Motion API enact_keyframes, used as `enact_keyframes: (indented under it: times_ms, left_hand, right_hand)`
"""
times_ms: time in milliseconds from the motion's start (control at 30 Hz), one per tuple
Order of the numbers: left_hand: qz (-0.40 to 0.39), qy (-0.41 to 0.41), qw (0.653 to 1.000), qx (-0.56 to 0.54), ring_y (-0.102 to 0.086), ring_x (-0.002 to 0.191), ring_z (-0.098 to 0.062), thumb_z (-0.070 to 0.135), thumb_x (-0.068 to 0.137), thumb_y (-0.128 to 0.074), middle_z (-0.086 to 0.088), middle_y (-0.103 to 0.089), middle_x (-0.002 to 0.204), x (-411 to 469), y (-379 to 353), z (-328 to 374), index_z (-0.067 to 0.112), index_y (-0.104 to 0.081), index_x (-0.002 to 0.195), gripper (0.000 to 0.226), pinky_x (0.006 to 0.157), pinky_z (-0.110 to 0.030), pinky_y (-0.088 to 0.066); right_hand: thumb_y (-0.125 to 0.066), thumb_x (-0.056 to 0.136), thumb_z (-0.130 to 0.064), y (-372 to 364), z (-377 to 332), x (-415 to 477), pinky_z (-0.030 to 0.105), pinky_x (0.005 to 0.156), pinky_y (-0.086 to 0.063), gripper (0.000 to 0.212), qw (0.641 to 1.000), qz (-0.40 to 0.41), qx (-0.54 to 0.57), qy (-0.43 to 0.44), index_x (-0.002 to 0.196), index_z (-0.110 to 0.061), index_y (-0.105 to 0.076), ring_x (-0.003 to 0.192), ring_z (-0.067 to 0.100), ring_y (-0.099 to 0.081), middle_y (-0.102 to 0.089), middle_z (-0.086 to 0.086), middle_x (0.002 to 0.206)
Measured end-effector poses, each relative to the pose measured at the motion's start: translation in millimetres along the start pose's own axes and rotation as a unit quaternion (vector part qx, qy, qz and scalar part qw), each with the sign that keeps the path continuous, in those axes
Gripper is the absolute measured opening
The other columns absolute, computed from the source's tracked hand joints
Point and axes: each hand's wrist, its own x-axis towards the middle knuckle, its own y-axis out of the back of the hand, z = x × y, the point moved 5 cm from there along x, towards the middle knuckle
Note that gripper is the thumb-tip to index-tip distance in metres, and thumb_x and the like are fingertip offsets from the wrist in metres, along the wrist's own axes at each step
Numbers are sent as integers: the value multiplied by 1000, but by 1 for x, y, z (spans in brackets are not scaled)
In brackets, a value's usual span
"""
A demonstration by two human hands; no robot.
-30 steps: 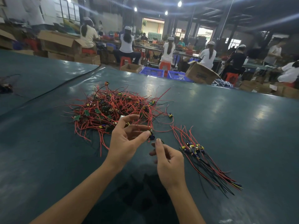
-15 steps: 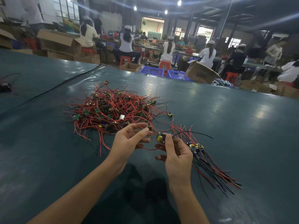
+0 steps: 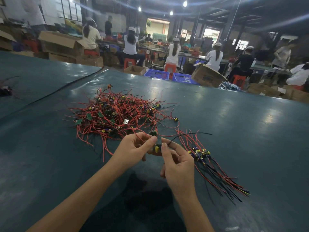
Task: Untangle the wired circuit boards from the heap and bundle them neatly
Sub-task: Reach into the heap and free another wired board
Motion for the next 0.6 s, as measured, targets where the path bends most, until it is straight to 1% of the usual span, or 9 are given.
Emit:
enact_keyframes:
  times_ms: [67, 133, 200, 267, 367, 433, 500, 533, 600]
  left_hand:
    - [-1, -7, 1000, 14, -57, 46, -16, 55, 77, -60, 0, -63, 56, -3, 0, 2, 18, -70, 83, 39, 45, -27, -48]
    - [-8, -5, 1000, 13, -56, 42, -20, 52, 81, -58, -4, -62, 52, -4, -2, 3, 18, -69, 81, 36, 41, -27, -46]
    - [-12, 0, 1000, -2, -60, 43, -24, 41, 89, -56, -8, -65, 54, -3, -3, 2, 14, -69, 83, 31, 44, -31, -49]
    - [-1, 14, 999, -33, -65, 48, -26, 27, 95, -55, -10, -69, 59, -2, -2, 1, 8, -67, 84, 25, 48, -34, -54]
    - [30, 41, 994, -98, -66, 49, -23, 21, 99, -50, -10, -70, 63, 0, 0, -2, 5, -61, 83, 25, 46, -27, -53]
    - [44, 46, 991, -117, -65, 50, -22, 21, 100, -48, -9, -70, 65, 1, 1, -4, 7, -59, 84, 24, 46, -25, -51]
    - [47, 47, 989, -136, -66, 52, -22, 26, 98, -51, -6, -70, 67, 2, 1, -6, 8, -58, 85, 23, 46, -25, -51]
    - [45, 53, 985, -158, -66, 53, -22, 32, 92, -57, -3, -68, 66, 2, 0, -6, 9, -56, 86, 23, 45, -25, -51]
    - [27, 85, 972, -215, -67, 54, -23, 45, 73, -71, -2, -67, 67, 0, -3, -8, 12, -54, 88, 39, 46, -26, -53]
  right_hand:
    - [-62, 94, -15, -1, -1, -1, 18, 36, -38, 10, 1000, -7, -12, 12, 95, -21, -70, 35, 7, -47, -73, 6, 73]
    - [-64, 93, -17, -1, -1, -2, 18, 40, -40, 8, 999, -8, -29, 27, 91, -22, -70, 40, 4, -51, -73, 4, 73]
    - [-66, 92, -20, -1, -2, -3, 22, 42, -40, 10, 999, 4, -43, 34, 84, -26, -68, 44, 4, -51, -69, 1, 69]
    - [-66, 92, -21, 2, 0, -2, 24, 42, -41, 11, 998, 37, -42, 29, 81, -26, -66, 46, 7, -52, -69, 1, 70]
    - [-64, 93, -18, 7, 1, 2, 22, 39, -41, 9, 996, 82, -14, 8, 84, -17, -62, 41, 10, -50, -73, 3, 79]
    - [-62, 94, -13, 8, 5, 4, 19, 40, -41, 8, 996, 86, 31, -23, 87, -10, -59, 39, 11, -49, -74, 6, 82]
    - [-63, 93, -11, 10, 8, 5, 17, 45, -43, 6, 994, 87, 54, -47, 88, -10, -60, 44, 11, -52, -74, 8, 82]
    - [-63, 93, -10, 12, 9, 6, 17, 48, -45, 6, 992, 88, 64, -56, 87, -11, -62, 46, 11, -54, -75, 8, 81]
    - [-63, 91, -5, 14, 11, 7, 17, 50, -46, 11, 989, 93, 89, -67, 83, -12, -63, 50, 9, -54, -74, 6, 76]
